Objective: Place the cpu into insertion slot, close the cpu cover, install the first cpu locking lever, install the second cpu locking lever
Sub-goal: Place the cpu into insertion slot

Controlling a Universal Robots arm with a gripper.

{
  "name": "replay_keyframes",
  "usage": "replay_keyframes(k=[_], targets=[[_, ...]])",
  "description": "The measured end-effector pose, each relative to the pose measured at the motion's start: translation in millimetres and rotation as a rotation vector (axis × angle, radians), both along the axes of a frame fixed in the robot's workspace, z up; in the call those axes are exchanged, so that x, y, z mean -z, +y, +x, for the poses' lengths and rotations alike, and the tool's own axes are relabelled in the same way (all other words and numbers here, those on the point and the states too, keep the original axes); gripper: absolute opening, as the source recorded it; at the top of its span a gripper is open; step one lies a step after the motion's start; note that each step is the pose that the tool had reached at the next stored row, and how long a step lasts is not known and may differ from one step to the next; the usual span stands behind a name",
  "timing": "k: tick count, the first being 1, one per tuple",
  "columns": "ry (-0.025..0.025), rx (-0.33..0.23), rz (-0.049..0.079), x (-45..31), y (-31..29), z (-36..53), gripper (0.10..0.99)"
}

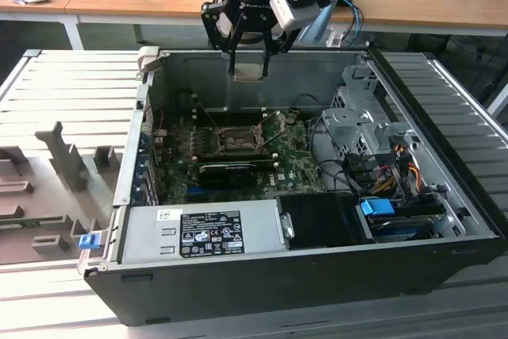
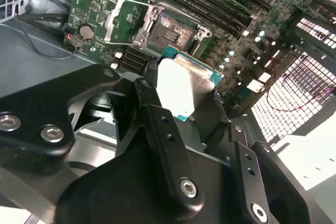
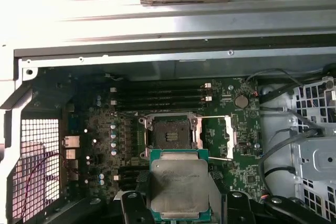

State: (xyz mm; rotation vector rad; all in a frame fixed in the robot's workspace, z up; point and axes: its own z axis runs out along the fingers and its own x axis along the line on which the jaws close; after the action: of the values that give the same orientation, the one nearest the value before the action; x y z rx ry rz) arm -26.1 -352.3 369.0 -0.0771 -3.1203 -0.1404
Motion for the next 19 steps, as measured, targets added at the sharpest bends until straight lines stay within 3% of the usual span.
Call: replay_keyframes(k=[8, 19], targets=[[0.0, 0.011, 0.0, 1.5, 0.0, 0.0, 0.525], [0.0, 0.069, 0.0, 2.0, 0.0, 0.0, 0.525]])
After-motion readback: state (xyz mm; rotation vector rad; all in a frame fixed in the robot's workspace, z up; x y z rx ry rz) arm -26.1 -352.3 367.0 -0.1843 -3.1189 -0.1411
